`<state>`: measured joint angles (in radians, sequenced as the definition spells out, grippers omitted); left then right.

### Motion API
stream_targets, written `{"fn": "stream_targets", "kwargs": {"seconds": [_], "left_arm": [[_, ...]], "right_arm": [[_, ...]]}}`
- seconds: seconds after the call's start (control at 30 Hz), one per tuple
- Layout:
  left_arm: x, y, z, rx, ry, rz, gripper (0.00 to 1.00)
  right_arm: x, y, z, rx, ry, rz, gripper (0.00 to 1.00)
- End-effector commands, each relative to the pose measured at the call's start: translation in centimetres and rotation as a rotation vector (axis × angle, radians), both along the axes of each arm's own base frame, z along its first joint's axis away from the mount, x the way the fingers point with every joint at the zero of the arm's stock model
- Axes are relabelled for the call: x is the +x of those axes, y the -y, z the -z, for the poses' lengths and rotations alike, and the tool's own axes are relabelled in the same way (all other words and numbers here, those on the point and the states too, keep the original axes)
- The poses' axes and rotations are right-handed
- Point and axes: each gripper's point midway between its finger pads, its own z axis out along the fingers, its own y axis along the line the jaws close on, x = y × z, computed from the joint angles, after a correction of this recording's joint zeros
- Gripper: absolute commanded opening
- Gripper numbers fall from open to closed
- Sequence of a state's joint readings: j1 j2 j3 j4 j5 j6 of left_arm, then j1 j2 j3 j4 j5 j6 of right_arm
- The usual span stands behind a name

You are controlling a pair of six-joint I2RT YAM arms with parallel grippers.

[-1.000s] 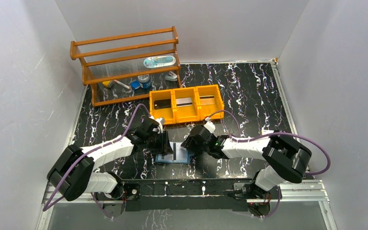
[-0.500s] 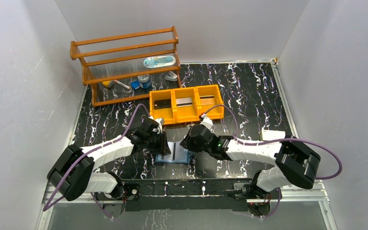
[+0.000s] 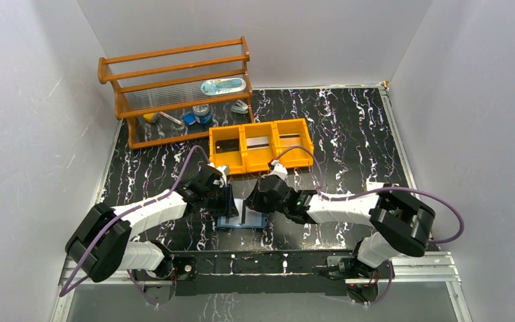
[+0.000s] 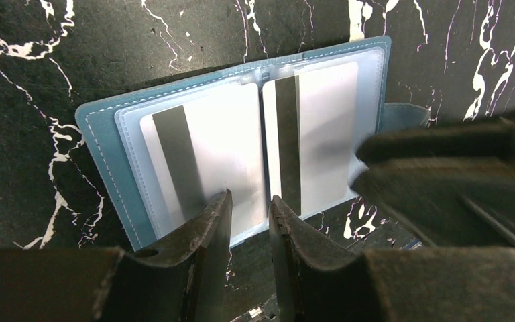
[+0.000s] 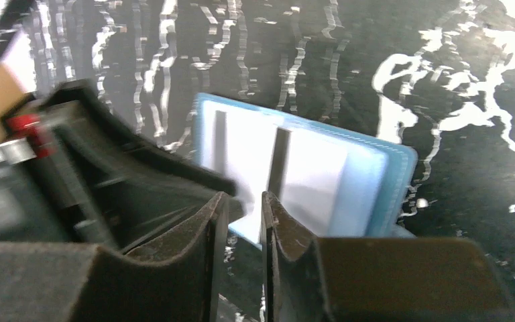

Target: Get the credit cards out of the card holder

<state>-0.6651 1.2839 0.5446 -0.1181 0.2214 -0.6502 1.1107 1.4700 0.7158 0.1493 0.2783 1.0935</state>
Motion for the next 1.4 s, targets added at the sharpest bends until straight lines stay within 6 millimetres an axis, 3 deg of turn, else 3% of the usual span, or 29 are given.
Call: {"fn": "stream_targets", "kwargs": {"seconds": [0.0, 0.13, 0.3, 0.47, 0.87, 1.07, 1.37], "left_arm": [[-1.1, -1.7, 1.1, 0.064, -0.027, -0.004, 0.27], [-1.3, -1.2, 1.0, 0.03, -0.029, -0.006, 0.28], [-1.1, 0.3, 0.1, -0.062, -0.022, -0.004, 0.32], [-0.7, 1.6, -0.7, -0.125, -0.027, 0.005, 0.34], [-1.7, 2.8, 0.7, -0.207, -0.118, -0.017, 0.32], [-2.1, 3.0, 1.2, -0.248, -0.136, -0.049, 0.27], [-1.2, 3.9, -0.2, -0.319, -0.103, -0.074, 0.19]], "right_arm": [[0.2, 0.9, 3.6, 0.022, -0.118, 0.038, 0.32], [0.0, 2.9, 6.2, -0.037, -0.193, 0.124, 0.31], [-0.1, 3.8, 6.8, -0.065, -0.21, 0.157, 0.31], [-0.2, 4.1, 7.0, -0.066, -0.22, 0.171, 0.31], [-0.3, 4.0, 7.2, -0.048, -0.23, 0.169, 0.31], [-0.2, 4.2, 7.2, -0.035, -0.237, 0.174, 0.31], [-0.3, 4.4, 6.9, -0.019, -0.236, 0.173, 0.31]]}}
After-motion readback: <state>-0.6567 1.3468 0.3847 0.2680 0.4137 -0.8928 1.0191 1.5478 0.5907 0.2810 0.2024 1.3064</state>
